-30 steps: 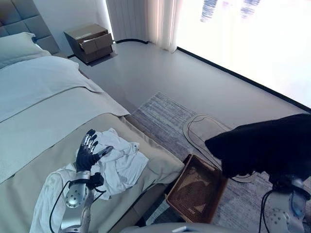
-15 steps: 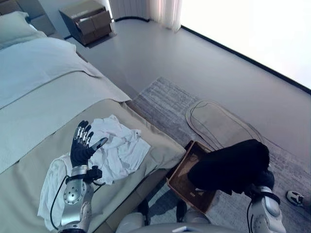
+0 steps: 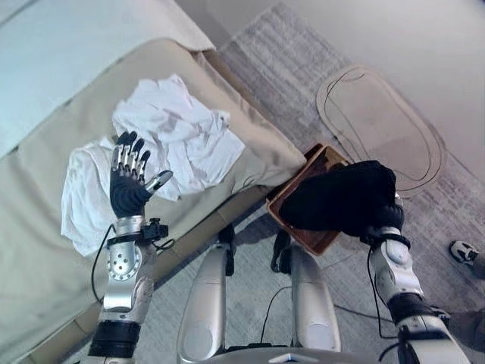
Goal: Pick up clothes into the bucket
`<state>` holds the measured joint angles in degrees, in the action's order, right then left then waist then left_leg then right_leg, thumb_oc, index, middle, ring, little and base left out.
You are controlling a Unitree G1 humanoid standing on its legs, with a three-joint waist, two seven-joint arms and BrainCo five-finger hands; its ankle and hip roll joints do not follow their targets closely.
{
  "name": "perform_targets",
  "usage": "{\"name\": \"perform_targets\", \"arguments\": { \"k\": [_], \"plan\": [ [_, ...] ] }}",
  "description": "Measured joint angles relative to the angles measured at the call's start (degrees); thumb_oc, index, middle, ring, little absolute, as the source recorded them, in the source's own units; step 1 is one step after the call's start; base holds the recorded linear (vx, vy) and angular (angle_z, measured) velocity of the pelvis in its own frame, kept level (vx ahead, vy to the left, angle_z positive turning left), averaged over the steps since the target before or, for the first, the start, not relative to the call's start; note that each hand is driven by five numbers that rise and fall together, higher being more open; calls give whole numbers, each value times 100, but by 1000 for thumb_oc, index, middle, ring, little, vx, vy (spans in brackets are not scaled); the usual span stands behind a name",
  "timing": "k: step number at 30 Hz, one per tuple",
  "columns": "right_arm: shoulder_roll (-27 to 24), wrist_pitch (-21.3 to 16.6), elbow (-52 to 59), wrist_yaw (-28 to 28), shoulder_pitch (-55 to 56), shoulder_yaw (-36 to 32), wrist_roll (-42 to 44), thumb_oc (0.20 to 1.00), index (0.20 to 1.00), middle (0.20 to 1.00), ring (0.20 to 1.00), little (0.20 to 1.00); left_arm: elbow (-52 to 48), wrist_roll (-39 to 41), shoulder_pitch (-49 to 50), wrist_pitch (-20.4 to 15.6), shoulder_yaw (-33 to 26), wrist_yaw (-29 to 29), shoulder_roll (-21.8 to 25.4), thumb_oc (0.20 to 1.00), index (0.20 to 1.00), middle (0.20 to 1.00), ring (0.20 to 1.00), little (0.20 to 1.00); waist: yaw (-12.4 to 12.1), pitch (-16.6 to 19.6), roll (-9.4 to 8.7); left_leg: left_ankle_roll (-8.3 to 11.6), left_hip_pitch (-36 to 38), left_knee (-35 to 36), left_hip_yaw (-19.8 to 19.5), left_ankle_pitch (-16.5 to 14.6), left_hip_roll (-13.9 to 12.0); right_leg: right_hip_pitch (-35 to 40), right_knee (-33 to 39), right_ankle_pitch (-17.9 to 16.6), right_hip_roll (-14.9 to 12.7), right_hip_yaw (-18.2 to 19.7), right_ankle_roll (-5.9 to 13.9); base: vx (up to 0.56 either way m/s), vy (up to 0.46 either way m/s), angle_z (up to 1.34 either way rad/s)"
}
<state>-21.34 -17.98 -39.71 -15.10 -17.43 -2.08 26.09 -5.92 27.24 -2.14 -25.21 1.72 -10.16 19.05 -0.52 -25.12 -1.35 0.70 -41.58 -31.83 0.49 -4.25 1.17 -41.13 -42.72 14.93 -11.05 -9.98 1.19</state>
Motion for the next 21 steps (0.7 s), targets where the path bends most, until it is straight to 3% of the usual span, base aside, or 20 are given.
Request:
{"name": "perform_targets", "arguments": {
  "k": [12,15,21],
  "plan": [
    [-320,94,-1113,-688,-1288,131,-133,200,200,200,200,200,-192,114,-25,-99,307,-293,225,1000,1000,1000,1000,1000,-58,-77,96,2,-893,-546,-52,-99,50,-879,-593,171,-108,15,-112,-22,13,3],
    [-446,169,-2252,-819,-1817,278,-121,200,200,200,200,200,-200,178,-31,-108,561,-343,249,1000,1000,1000,1000,1000,-226,-51,140,-4,-942,-580,-41,-112,54,-933,-637,194,-119,34,-108,21,0,-1],
    [-452,332,-2619,-883,-2016,358,-151,200,200,200,200,200,-198,234,-44,-107,617,-423,304,1000,1000,1000,1000,1000,-337,-25,188,-12,-1047,-577,-46,-106,75,-1040,-664,187,-138,23,-114,0,0,0]
  ]
}}
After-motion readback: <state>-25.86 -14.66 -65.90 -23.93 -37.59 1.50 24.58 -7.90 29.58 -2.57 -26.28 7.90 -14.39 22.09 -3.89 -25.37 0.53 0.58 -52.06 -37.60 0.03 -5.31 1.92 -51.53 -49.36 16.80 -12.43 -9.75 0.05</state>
